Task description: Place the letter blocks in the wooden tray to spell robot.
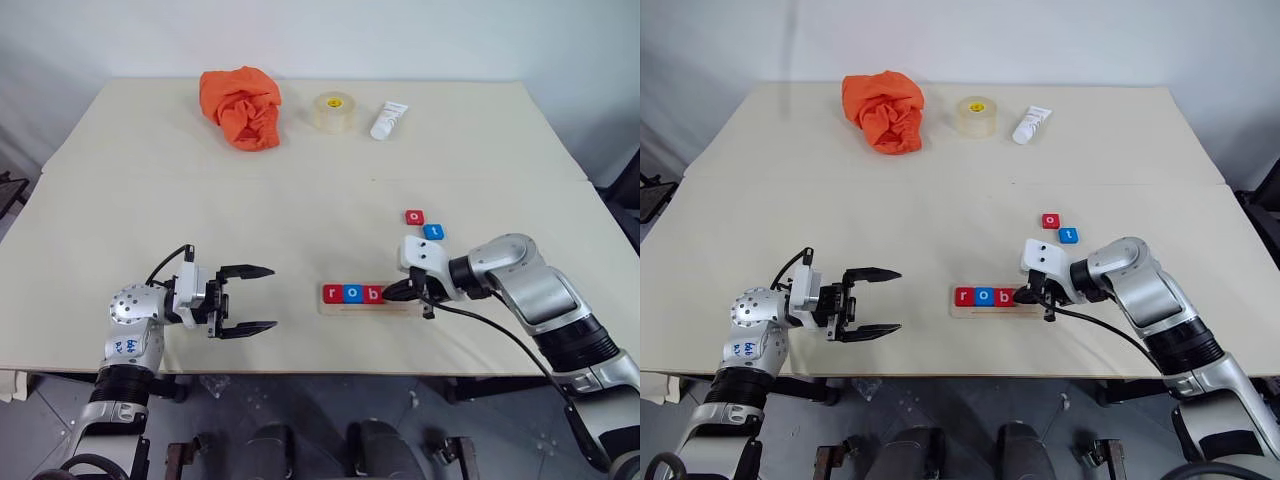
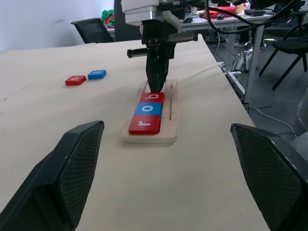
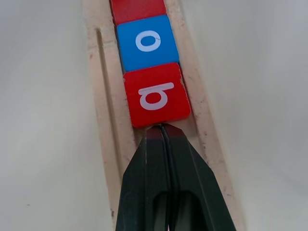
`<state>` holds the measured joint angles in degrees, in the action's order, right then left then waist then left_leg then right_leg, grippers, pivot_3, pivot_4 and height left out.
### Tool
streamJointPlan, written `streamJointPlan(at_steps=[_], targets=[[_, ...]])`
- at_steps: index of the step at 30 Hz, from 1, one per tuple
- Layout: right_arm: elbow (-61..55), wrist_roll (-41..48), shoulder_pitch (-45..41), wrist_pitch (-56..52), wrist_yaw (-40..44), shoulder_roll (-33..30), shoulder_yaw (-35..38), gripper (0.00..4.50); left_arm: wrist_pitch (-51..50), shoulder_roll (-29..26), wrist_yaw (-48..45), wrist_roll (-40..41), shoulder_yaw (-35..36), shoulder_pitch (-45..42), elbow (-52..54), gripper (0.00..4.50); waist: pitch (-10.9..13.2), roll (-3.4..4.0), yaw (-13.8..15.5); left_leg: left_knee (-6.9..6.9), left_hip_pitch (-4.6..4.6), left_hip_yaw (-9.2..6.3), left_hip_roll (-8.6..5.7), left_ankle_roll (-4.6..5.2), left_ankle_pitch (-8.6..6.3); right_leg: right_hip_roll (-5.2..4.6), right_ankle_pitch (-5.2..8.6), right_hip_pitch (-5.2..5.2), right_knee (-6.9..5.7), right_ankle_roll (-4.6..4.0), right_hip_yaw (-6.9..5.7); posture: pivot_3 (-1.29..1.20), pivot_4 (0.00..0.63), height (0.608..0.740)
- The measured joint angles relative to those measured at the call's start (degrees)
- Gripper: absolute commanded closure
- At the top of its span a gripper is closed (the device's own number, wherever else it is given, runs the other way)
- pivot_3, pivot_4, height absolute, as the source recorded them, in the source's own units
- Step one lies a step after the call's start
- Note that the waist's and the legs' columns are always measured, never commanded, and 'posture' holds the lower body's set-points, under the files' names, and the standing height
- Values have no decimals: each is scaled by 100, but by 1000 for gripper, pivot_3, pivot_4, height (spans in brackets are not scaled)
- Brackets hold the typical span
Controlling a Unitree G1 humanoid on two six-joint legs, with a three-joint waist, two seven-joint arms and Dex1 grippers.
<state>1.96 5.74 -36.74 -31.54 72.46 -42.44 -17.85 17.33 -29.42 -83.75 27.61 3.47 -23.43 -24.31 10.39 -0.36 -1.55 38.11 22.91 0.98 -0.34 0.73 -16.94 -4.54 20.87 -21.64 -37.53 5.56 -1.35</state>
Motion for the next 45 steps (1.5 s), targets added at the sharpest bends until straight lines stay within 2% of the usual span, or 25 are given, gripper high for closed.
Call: streamJointPlan(at_steps=[3, 7, 15, 19, 25, 30, 45], targets=[[-114, 140, 78, -110, -57, -226, 297, 3932, 1, 1, -8, -2, 0, -8, -6, 0, 0, 0, 5, 0, 1, 0, 0, 0, 0, 0, 0, 0, 2, 0, 0, 0, 150, 740], [-150, 284, 199, -150, -203, -512, 815, 2673, 1, 2, -22, -8, 0, -26, -35, 0, 0, 0, 11, -1, 0, -1, 0, 1, -1, -1, 0, 2, 4, 0, 0, 0, 150, 740], [290, 837, 937, 63, -770, -526, 2306, 51, 13, 30, -29, -63, 1, -206, -202, 0, 0, 0, 17, -1, 0, 0, 0, 2, 0, 1, -1, 6, -13, 2, -3, 0, 150, 740], [426, 1178, 1400, 305, -973, -515, 3096, 18, 7, 155, 34, -72, 6, -233, -239, 0, 0, 0, 21, 0, 0, 2, 0, 4, 1, 2, -2, 9, -13, 3, -3, 0, 150, 740], [307, 1671, 2041, 579, -993, -469, 3835, 18, -43, 178, 35, -73, 3, -216, -235, 0, 0, 0, 14, 0, -3, 4, 0, 5, 3, 4, -2, 10, -14, 4, 0, 0, 150, 740], [207, 1791, 2501, 546, -914, -618, 3863, 18, -61, 173, 19, -73, 8, -199, -235, 0, 0, 0, 13, 4, -4, 9, 0, 9, 4, 3, -3, 12, -11, 5, 7, 0, 150, 740], [163, 1876, 2323, 394, -1130, -779, 3774, 18, -99, 172, 50, -73, 16, -187, -215, 0, 0, 0, 11, 3, -15, 11, 0, 8, 5, 2, -3, 14, -10, 5, 13, 0, 150, 740]])
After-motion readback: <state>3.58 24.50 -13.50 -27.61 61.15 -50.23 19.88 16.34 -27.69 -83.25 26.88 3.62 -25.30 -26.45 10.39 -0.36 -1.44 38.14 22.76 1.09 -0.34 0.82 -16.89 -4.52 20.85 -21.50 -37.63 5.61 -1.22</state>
